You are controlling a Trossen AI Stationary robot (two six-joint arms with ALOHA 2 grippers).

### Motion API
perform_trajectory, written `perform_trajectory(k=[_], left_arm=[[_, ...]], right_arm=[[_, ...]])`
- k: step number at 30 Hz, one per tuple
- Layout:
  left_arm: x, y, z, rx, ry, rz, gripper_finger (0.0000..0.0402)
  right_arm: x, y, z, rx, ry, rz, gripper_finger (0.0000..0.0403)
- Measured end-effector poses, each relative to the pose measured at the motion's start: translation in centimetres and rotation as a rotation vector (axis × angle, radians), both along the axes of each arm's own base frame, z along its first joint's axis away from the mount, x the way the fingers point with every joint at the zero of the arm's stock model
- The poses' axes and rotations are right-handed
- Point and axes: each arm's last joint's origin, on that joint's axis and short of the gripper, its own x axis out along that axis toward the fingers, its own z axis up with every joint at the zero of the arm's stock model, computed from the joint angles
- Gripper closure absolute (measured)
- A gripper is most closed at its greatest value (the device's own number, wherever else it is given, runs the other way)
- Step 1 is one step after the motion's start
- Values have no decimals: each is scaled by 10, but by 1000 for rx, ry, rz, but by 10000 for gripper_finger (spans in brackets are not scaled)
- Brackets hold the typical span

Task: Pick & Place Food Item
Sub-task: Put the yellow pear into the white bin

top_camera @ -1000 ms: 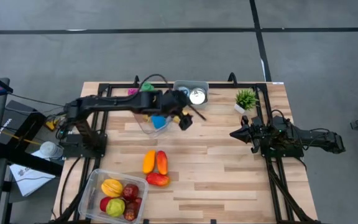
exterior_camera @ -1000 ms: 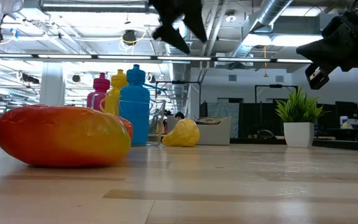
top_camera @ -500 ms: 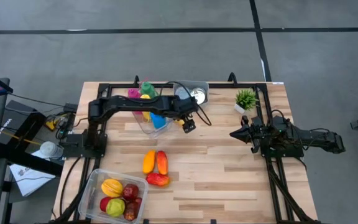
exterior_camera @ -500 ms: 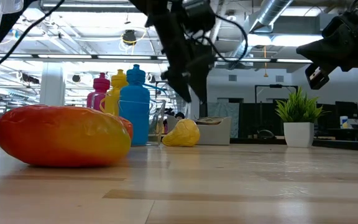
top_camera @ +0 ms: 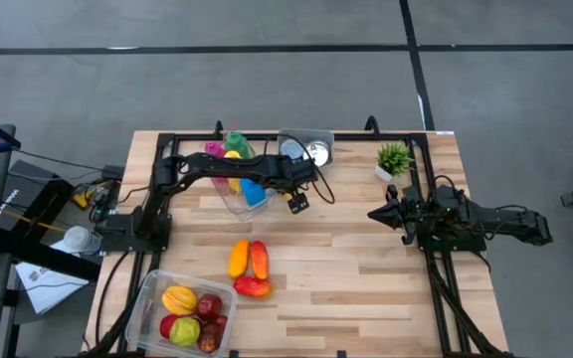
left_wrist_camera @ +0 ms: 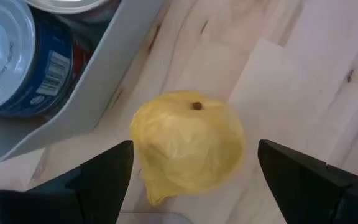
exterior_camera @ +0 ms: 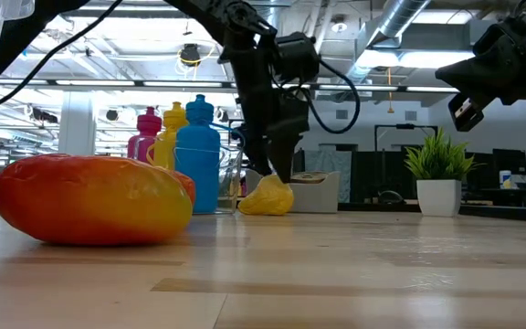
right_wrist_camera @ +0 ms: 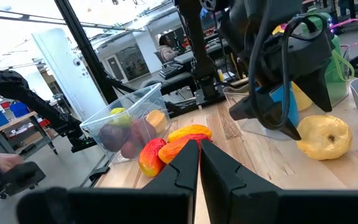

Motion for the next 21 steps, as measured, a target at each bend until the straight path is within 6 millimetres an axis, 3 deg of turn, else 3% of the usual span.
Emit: perform_trajectory(k=[21], left_arm=[[5,-9,-12,-1,11,-37,126]], right_arm=[[0,0,0,0,0,0,390]])
